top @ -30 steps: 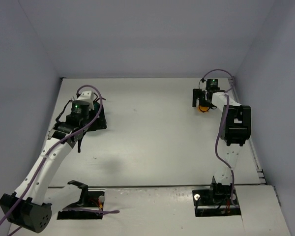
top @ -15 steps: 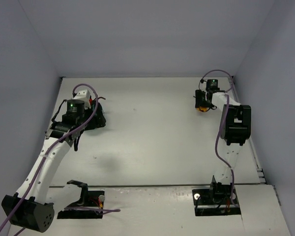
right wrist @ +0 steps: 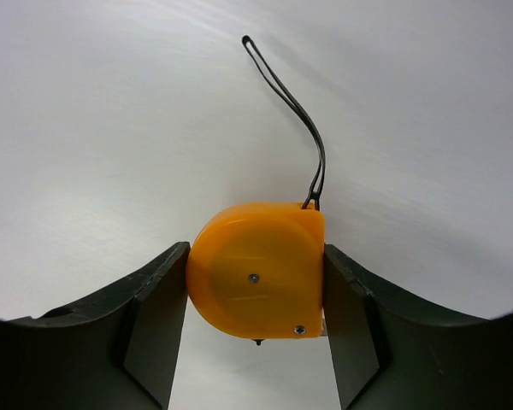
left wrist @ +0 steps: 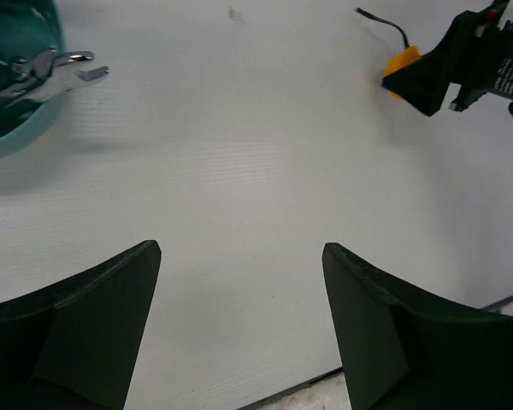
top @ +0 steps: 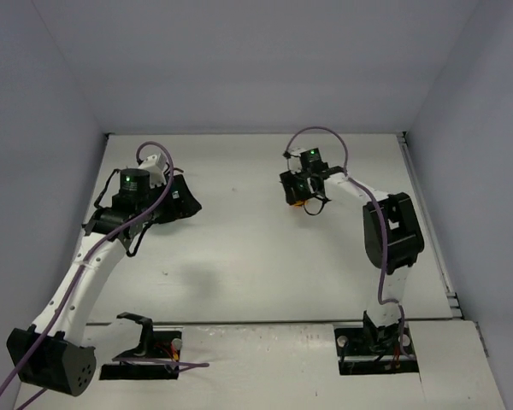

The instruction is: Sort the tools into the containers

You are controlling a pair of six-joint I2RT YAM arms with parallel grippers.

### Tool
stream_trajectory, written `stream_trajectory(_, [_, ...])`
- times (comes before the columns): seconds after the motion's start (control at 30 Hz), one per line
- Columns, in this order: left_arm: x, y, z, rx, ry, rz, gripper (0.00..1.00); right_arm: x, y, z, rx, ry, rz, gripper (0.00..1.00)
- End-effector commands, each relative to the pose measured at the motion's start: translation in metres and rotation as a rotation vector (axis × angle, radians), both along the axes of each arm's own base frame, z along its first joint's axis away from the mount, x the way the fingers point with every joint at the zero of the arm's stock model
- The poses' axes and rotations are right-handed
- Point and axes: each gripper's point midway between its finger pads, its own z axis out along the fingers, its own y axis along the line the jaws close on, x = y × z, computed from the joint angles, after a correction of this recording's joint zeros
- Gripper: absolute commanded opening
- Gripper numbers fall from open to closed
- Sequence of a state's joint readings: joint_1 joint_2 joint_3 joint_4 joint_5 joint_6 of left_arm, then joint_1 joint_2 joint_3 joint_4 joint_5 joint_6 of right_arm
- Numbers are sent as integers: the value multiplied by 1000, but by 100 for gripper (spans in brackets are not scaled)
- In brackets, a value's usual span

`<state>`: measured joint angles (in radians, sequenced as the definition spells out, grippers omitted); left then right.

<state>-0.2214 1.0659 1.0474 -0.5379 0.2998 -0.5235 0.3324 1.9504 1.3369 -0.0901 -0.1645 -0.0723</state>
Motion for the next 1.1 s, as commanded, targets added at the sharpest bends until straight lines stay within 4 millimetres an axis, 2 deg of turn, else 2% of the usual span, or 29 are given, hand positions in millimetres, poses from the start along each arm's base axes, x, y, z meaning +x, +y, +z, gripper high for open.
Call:
stream_trajectory(0.0, [9, -32, 48, -170, -91, -98, 73, -19, 74, 99, 119, -241, 188, 0])
stream_trajectory(0.07, [10, -40, 58, -224, -100, -112, 73, -41, 108, 127, 161, -322, 292, 0])
stream_trajectory(0.1, [10, -42, 62, -245, -98, -115, 73, -50, 117, 136, 176, -349, 325, 0])
stream_trajectory(0.23, [5, -55, 78, -319, -84, -151, 73, -80, 142, 180, 266, -467, 417, 0])
stream_trajectory(0.37, [0, -65, 89, -349, -85, -179, 73, -108, 161, 204, 336, -521, 501, 0])
stream_trajectory(0.43, [-3, -74, 91, -359, -88, -207, 73, -120, 171, 211, 377, -533, 542, 0])
stream_trajectory(0.7, [-3, -91, 96, -371, -108, -241, 74, -146, 191, 230, 474, -555, 627, 0])
stream_trajectory(1.0, [7, -105, 75, -349, -52, -244, 73, -163, 197, 248, 526, -582, 671, 0])
stream_trajectory(1.07, [9, -108, 76, -353, -57, -251, 73, -165, 198, 250, 535, -582, 680, 0])
